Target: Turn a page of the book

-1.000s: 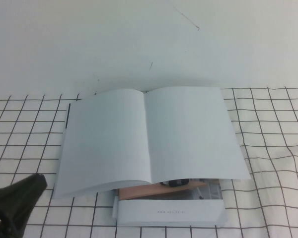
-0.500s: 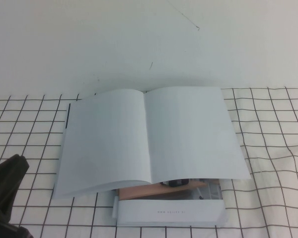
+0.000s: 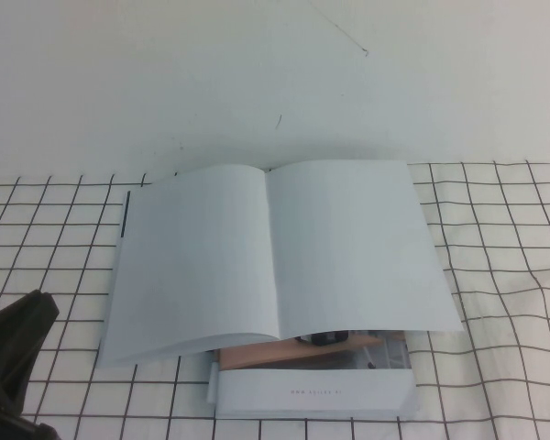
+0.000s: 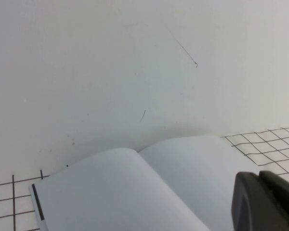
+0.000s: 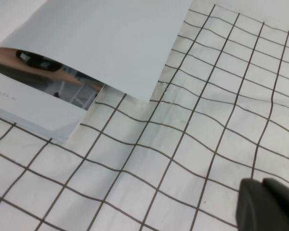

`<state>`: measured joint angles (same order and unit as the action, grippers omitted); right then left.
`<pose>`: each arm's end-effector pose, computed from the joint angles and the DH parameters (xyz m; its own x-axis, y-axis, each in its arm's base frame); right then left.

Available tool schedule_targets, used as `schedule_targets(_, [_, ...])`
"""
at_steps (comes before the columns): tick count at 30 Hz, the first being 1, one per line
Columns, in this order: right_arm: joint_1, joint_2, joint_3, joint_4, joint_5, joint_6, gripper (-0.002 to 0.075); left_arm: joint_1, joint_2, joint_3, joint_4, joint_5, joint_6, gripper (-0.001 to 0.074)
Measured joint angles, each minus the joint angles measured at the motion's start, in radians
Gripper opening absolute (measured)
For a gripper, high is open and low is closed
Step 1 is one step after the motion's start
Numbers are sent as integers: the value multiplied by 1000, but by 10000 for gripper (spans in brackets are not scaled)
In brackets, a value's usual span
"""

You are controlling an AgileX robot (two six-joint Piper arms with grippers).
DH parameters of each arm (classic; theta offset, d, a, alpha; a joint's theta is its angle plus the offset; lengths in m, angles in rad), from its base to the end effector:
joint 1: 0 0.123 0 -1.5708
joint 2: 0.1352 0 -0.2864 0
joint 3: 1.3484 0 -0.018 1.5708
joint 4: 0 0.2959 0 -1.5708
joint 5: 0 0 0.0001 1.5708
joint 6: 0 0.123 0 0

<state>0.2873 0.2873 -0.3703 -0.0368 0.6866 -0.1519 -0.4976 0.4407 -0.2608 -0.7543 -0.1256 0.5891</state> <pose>0.1296 0.0353 0.2475 -0.4182 -0.3106 -0.8536 -0.3444 0.9238 -0.1674 0.1620 -0.0761 0.2693 -0.0651 -0.1467 -0.9870 0.3949 0.9046 -0.1605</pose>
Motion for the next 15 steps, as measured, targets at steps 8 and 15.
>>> schedule_targets(8, [0, 0, 0, 0, 2, 0, -2, 21, -45, 36, -5, -45, 71, -3])
schedule_targets(15, [0, 0, 0, 2, 2, 0, -2, 182, -250, 209, -5, -37, 211, -2])
